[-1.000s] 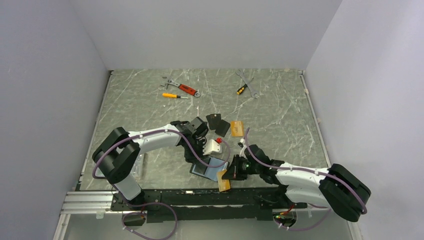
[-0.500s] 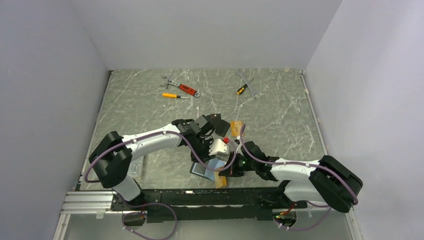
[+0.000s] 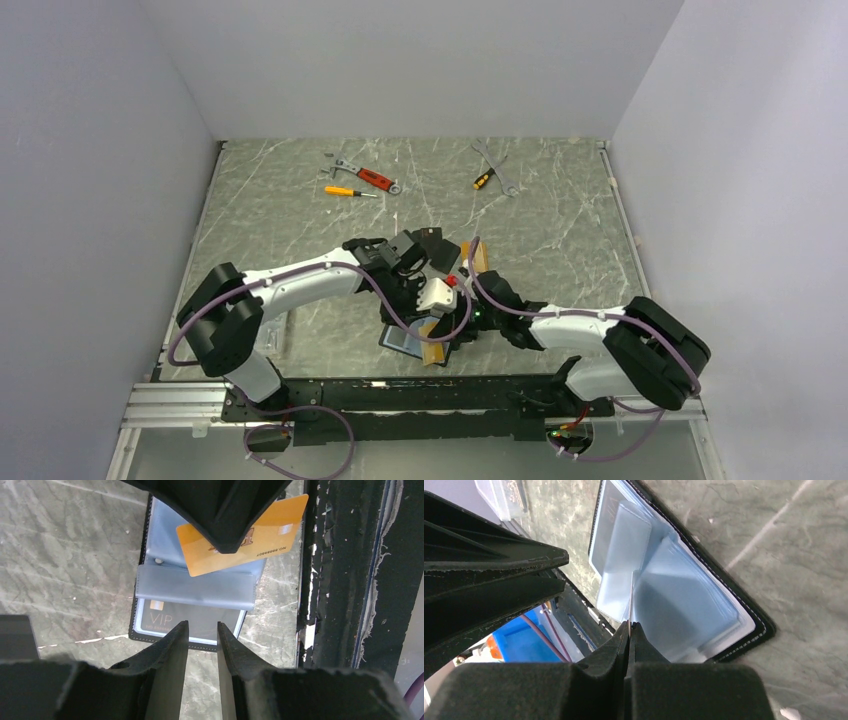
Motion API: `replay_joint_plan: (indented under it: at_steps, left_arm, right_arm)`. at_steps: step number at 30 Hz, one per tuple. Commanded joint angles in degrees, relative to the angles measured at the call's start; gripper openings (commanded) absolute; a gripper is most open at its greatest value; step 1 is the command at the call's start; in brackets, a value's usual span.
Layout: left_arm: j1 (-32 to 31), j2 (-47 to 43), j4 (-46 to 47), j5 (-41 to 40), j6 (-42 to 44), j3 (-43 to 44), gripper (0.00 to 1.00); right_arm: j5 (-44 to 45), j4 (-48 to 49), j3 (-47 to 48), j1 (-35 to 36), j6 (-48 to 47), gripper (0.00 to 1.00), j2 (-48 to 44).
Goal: Put the credit cards into the card holder
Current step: Turn over the card slot in the card holder.
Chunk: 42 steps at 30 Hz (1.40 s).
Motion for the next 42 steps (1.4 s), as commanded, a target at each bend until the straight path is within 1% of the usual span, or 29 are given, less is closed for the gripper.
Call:
replay_joint_plan:
  at_steps: [1, 11, 13, 16, 21, 23, 27, 31, 34, 39, 42]
  left_arm:
    - [1.8, -2.7, -0.9, 0.4, 0.0, 1.5, 0.33]
    - [7.0, -2.7, -1.9, 1.1, 2.1, 0.5, 0.33]
    - [6.9, -3.1, -2.2, 2.4, 2.3, 0.2, 0.33]
    - [6.4, -5.2, -1.9, 6.5, 2.0, -0.4, 0.33]
    - [3.3, -7.7, 0.9, 10.0, 1.9, -2.7, 0.32]
    - [1.2, -7.5, 2.6, 8.8, 2.4, -5.1, 0.32]
    - [-3.4, -5.4, 8.2, 1.6, 1.6, -9.4, 0.31]
    - [-4.2, -2.4, 13.4, -3.8, -0.7, -11.3, 0.30]
    - [-4.2, -1.2, 16.2, -6.2, -1.8, -12.1, 0.30]
    - [-4.3, 1.2, 15.4, -7.5, -2.3, -10.3, 0.30]
    - [-4.3, 3.0, 13.8, -8.1, -2.2, -9.3, 0.30]
  right_arm:
    - [-1.7, 4.2, 3.5, -0.3, -1.7, 0.00, 2.5]
    - [-3.4, 4.9, 7.5, -0.2, -2.9, 0.00, 6.4]
    - [-3.4, 5.2, 7.4, -0.4, -2.9, 0.00, 6.8]
    - [-3.6, 6.3, 6.1, -0.7, -2.5, 0.00, 7.8]
    - [-4.2, 9.5, 4.1, -1.3, -1.9, 0.00, 9.7]
    - [-4.6, 10.0, 4.2, -1.9, -2.1, 0.00, 10.4]
    - [-5.3, 11.7, 4.6, -2.8, -2.2, 0.00, 11.9]
    - [-6.0, 13.1, 4.3, -3.0, -1.7, 0.00, 12.2]
    - [-6.1, 13.2, 3.8, -3.0, -1.5, 0.00, 11.5]
    - [-6.7, 13.9, 2.5, -3.1, -0.8, 0.00, 9.9]
    - [-6.5, 13.0, 0.7, -3.7, -0.5, 0.00, 6.3]
